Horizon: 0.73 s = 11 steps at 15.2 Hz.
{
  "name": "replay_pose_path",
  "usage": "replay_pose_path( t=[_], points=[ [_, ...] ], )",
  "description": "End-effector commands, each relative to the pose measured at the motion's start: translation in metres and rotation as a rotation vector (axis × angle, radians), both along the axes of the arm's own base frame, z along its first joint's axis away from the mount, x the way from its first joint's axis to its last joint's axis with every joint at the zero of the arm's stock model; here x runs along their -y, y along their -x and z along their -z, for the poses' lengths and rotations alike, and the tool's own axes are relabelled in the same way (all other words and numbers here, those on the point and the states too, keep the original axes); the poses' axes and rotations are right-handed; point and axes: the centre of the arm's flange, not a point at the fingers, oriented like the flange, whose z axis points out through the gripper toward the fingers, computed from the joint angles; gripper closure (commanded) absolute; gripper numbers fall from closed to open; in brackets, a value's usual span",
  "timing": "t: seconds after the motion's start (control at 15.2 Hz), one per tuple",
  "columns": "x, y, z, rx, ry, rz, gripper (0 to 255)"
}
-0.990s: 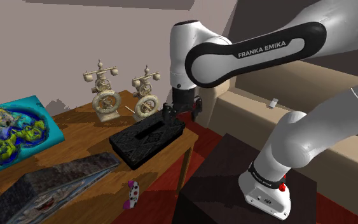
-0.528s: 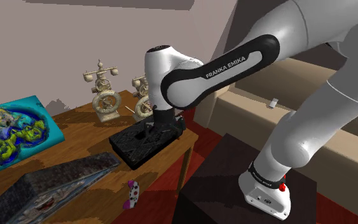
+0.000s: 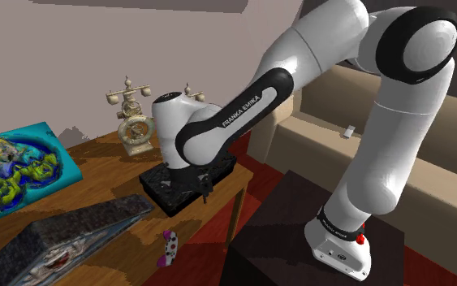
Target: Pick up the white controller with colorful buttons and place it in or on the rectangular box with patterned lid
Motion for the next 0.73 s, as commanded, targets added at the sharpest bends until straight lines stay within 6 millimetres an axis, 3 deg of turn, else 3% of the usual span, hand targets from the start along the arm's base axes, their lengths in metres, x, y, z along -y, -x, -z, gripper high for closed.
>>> replay_pose_path(
  t=[0.0,0.53,0.66],
  points=[
    [-0.015,-0.01,0.022,-0.015,0.002,0.035,0],
    [-0.072,-0.051,0.105,-0.075,0.007,0.162,0],
    [-0.073,-0.051,0.113,-0.077,0.008,0.166,0]
  ],
)
